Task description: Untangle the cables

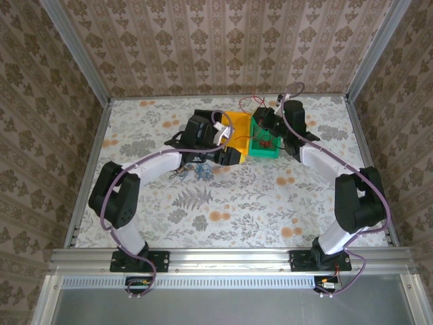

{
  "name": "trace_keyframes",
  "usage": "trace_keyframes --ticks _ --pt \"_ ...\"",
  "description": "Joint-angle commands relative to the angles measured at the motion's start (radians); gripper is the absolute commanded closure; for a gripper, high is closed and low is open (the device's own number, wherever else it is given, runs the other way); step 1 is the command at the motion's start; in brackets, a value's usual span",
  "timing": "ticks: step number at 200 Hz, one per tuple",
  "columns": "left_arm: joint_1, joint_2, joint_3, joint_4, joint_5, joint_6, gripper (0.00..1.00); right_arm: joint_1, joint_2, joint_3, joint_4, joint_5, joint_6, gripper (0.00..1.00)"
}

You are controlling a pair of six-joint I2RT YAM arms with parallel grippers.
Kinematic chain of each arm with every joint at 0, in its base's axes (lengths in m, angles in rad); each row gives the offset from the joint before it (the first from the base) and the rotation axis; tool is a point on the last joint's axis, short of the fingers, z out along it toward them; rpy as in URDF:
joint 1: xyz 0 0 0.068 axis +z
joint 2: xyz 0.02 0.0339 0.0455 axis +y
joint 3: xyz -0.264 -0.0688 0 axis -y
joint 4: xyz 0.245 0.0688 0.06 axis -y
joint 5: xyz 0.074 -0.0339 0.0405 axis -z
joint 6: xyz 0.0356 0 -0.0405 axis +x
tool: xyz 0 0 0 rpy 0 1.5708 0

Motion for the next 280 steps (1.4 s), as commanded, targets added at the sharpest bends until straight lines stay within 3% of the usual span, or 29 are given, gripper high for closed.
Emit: trace_keyframes --ticks 1,23,66,82,112,129,154,212,280 --pt "-0.005 0.029 0.069 0.055 -0.022 0.006 0.39 0.026 0.004 0.031 0.107 -0.007 0.077 1.00" --pt "0.000 0.057 0.091 0.187 -0.117 -0.069 0.36 0.050 -0.004 0.025 0.135 -0.021 0.101 1.00" --pt "0.026 0.077 0.072 0.450 -0.145 -0.247 0.39 0.077 -0.017 0.013 0.134 -0.041 0.101 1.00" --pt "0.041 0.077 0.057 0.514 -0.142 -0.299 0.46 0.083 -0.022 0.001 0.128 -0.047 0.090 1.00" --pt "0.059 0.059 0.028 0.534 -0.151 -0.316 0.76 0.089 -0.035 -0.029 0.108 -0.061 0.065 1.00" --pt "0.069 0.046 0.016 0.532 -0.153 -0.323 0.86 0.092 -0.039 -0.041 0.085 -0.084 0.049 1.00" --pt "0.088 0.028 0.001 0.516 -0.162 -0.314 0.92 0.100 -0.055 -0.056 0.043 -0.122 -0.009 1.00" --pt "0.115 0.003 0.006 0.457 -0.143 -0.285 0.92 0.126 -0.101 -0.071 -0.154 -0.183 -0.203 1.00" --pt "0.103 0.027 0.025 0.506 -0.140 -0.333 0.92 0.132 -0.054 -0.070 -0.221 -0.189 -0.244 1.00"
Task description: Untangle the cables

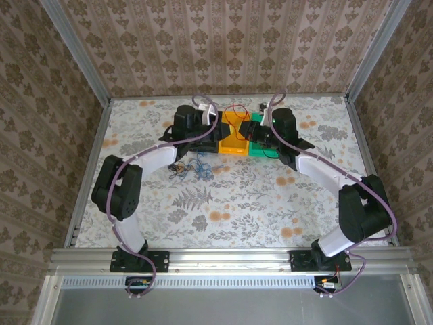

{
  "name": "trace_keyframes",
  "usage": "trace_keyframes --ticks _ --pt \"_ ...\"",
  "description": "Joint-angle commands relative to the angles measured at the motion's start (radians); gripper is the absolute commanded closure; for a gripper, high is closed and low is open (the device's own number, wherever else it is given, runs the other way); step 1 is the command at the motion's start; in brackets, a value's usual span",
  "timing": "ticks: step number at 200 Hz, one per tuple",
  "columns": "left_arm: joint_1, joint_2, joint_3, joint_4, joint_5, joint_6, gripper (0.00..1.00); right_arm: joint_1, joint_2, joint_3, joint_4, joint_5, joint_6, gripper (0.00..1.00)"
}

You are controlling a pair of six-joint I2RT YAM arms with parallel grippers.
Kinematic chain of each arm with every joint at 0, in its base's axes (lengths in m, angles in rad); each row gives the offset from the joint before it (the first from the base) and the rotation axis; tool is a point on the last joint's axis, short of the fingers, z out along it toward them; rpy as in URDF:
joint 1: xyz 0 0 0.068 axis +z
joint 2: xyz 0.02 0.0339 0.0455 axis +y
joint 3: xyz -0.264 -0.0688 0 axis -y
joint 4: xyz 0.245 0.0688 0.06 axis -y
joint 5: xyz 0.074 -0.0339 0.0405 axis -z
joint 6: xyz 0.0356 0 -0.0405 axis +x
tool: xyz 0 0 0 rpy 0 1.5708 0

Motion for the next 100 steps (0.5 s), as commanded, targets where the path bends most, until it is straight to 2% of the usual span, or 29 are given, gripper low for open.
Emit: trace_keyframes --ticks 1,15,30,45,69,78,100 --pt "-0.006 -0.020 0.041 0.090 -0.002 -0.033 0.92 0.018 0.029 -0.011 -0.124 -0.068 -0.053 1.00" --pt "-0.006 -0.021 0.042 0.084 -0.021 -0.031 0.92 0.011 0.026 -0.026 -0.118 -0.039 -0.050 1.00" --pt "0.000 -0.033 0.028 0.032 -0.096 -0.019 0.90 -0.012 0.023 -0.017 -0.126 -0.009 -0.045 1.00" --pt "0.017 -0.059 -0.007 -0.041 -0.229 -0.007 0.81 -0.054 0.021 0.008 -0.139 0.020 -0.042 1.00" --pt "0.055 -0.122 -0.105 -0.124 -0.439 -0.023 0.77 -0.115 0.031 0.083 -0.230 0.104 -0.083 1.00" --pt "0.090 -0.144 -0.135 -0.139 -0.473 -0.028 0.77 -0.121 0.040 0.113 -0.275 0.150 -0.112 1.00" --pt "0.108 -0.194 -0.175 -0.187 -0.517 0.003 0.75 -0.123 0.087 0.191 -0.429 0.304 -0.159 1.00"
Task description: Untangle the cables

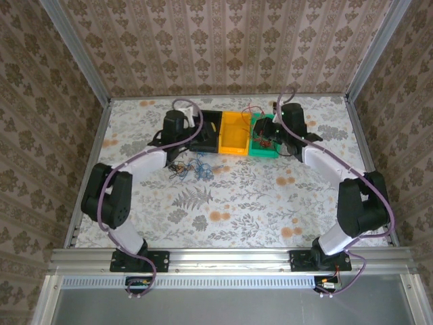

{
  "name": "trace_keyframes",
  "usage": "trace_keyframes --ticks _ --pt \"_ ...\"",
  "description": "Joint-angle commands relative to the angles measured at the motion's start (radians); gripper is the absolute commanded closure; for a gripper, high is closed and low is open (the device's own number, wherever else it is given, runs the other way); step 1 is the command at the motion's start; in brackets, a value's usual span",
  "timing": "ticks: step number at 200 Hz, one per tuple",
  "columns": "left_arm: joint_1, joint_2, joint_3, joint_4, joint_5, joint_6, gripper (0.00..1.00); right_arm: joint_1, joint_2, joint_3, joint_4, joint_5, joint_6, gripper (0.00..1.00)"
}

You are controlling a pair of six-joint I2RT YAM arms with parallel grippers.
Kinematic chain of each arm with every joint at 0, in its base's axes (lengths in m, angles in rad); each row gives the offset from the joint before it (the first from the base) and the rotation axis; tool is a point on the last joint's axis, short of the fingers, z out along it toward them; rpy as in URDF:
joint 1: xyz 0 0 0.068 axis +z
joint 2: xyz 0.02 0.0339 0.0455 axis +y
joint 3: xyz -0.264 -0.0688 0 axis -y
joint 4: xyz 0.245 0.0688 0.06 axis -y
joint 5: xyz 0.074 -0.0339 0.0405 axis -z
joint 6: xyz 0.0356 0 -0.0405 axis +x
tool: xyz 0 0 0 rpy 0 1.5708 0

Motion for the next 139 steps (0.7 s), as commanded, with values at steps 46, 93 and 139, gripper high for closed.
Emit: trace_keyframes --ticks 46,93,139 --pt "0.022 -0.100 -0.050 -0.129 -0.161 0.054 0.74 0.000 0.176 0.176 -0.278 0.350 -0.092 1.00" --pt "0.016 -0.090 -0.041 -0.121 -0.146 0.058 0.74 -0.008 0.305 0.268 -0.252 0.383 -0.075 1.00" --pt "0.003 -0.071 -0.028 -0.128 -0.142 0.060 0.74 -0.009 0.341 0.316 -0.260 0.388 -0.102 0.63"
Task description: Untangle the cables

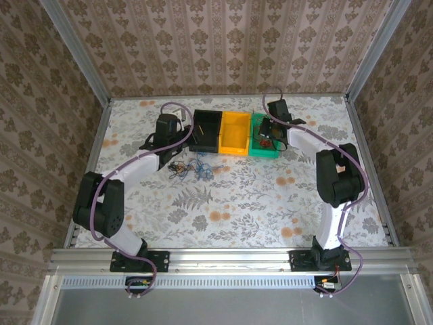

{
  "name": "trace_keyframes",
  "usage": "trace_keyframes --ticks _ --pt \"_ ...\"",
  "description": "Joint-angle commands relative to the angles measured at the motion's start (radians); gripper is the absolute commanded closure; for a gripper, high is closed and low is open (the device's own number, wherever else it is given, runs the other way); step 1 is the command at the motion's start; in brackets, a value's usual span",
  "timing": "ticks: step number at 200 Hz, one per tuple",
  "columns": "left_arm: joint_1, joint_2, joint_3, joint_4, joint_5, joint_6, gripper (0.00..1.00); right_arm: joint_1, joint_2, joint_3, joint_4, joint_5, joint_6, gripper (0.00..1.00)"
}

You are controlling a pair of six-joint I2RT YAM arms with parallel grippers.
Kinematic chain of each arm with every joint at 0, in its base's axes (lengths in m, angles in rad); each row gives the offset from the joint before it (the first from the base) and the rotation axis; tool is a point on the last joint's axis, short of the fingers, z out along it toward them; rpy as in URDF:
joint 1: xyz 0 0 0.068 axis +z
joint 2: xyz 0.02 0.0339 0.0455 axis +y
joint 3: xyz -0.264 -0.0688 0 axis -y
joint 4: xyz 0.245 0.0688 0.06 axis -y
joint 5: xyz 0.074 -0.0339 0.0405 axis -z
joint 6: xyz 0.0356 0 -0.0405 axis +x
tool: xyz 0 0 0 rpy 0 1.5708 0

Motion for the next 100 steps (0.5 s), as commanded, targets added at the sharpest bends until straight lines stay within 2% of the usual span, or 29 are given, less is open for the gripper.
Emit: trace_keyframes --ticks 1,27,67,100 --pt "-0.013 0.004 0.013 -0.009 -0.006 0.032 0.73 -0.004 -0.011 0.029 -0.019 0.045 -0.023 0.62" --pt "-0.022 0.016 0.023 -0.010 -0.010 0.030 0.74 -0.005 -0.071 0.001 -0.008 0.069 -0.059 0.52" --pt "-0.031 0.036 0.046 -0.012 -0.009 0.030 0.73 -0.004 -0.172 -0.065 0.006 0.136 -0.096 0.51" --pt "-0.032 0.044 0.050 -0.018 -0.013 0.030 0.73 0.009 -0.254 -0.151 0.048 0.091 -0.099 0.52"
